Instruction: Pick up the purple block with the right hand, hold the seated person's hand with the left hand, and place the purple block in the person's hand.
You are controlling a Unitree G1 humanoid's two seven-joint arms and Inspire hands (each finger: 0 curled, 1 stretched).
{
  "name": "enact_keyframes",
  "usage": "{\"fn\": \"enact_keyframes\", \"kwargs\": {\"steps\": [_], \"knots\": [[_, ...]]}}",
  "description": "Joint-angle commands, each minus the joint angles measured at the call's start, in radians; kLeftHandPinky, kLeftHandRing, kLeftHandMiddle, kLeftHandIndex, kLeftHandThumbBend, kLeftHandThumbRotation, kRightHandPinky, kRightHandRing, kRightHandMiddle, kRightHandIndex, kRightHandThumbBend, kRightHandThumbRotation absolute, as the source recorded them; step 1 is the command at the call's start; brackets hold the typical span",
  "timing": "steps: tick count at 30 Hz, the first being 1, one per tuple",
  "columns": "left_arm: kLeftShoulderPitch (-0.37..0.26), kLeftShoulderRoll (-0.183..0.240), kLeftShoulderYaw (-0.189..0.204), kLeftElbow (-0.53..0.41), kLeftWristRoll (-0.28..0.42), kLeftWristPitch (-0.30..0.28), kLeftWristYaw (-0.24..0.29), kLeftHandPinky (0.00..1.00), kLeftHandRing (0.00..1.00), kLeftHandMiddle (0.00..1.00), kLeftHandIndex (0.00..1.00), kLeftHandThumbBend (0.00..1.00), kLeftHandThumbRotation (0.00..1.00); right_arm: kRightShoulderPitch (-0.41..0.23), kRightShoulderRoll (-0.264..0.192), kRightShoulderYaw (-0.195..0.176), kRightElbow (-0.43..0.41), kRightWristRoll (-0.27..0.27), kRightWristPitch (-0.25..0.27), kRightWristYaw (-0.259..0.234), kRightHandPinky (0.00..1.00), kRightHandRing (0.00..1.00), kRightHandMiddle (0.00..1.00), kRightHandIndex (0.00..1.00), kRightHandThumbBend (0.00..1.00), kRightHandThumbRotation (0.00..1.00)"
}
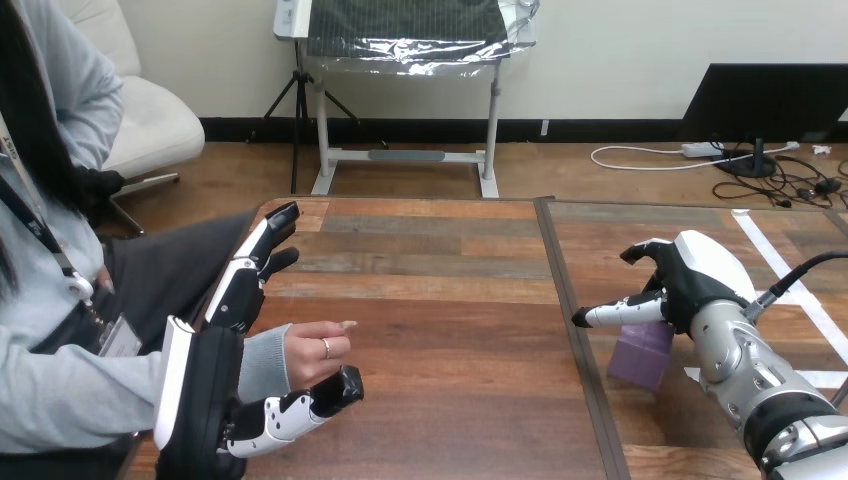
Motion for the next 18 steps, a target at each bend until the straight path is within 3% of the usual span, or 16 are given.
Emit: {"fn": "enact_keyframes", "kwargs": {"steps": [1, 14, 18], "knots": [[-0.034, 0.013, -0.011, -0.045, -0.011, -0.006, -0.008, 0.84, 0.91, 0.91, 0.89, 1.0, 0.66, -0.046, 0.002, -0.004, -0.028, 0.011, 0.001, -0.007, 0.2, 0.25, 0.35, 0.82, 1.0, 0.34], [-0.032, 0.013, -0.012, -0.044, -0.026, -0.012, -0.02, 0.84, 0.91, 0.91, 0.89, 1.0, 0.66, -0.042, 0.0, -0.006, -0.028, 0.014, 0.004, 0.015, 0.14, 0.2, 0.31, 0.81, 1.0, 0.32], [-0.031, 0.012, -0.008, -0.046, -0.025, -0.011, -0.023, 0.84, 0.91, 0.91, 0.89, 1.0, 0.67, -0.043, -0.002, -0.008, -0.029, 0.017, 0.007, 0.031, 0.19, 0.26, 0.36, 0.82, 1.0, 0.32]]}}
